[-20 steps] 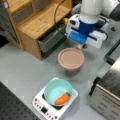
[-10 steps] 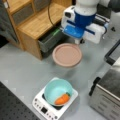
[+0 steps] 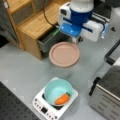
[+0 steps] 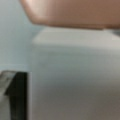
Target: Pick up the pan. Place the pan on the table. Pick up the bowl. Place the bowl on the stove.
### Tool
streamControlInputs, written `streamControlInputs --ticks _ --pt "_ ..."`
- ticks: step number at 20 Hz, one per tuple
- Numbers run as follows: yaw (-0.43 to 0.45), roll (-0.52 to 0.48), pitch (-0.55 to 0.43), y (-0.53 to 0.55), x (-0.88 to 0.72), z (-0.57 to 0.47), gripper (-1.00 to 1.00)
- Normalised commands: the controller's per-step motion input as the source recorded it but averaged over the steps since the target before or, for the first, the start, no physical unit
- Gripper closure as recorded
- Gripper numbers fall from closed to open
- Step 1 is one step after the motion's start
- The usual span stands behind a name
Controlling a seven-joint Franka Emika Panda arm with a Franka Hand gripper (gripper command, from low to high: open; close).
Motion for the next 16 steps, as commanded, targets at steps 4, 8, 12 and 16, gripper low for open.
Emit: streamControlInputs --ticks 4,8,12,16 --pt "-0.157 0.122 0.268 -0.02 0.45 0.50 1.00" --pt "-0.138 0.148 0.277 -0.07 0.43 0.45 1.00" --pt "-0.087 0.148 0.282 -0.13 0.44 0.33 1.00" --pt "-0.021 0.118 0.269 -0.24 0.51 0.29 1.00"
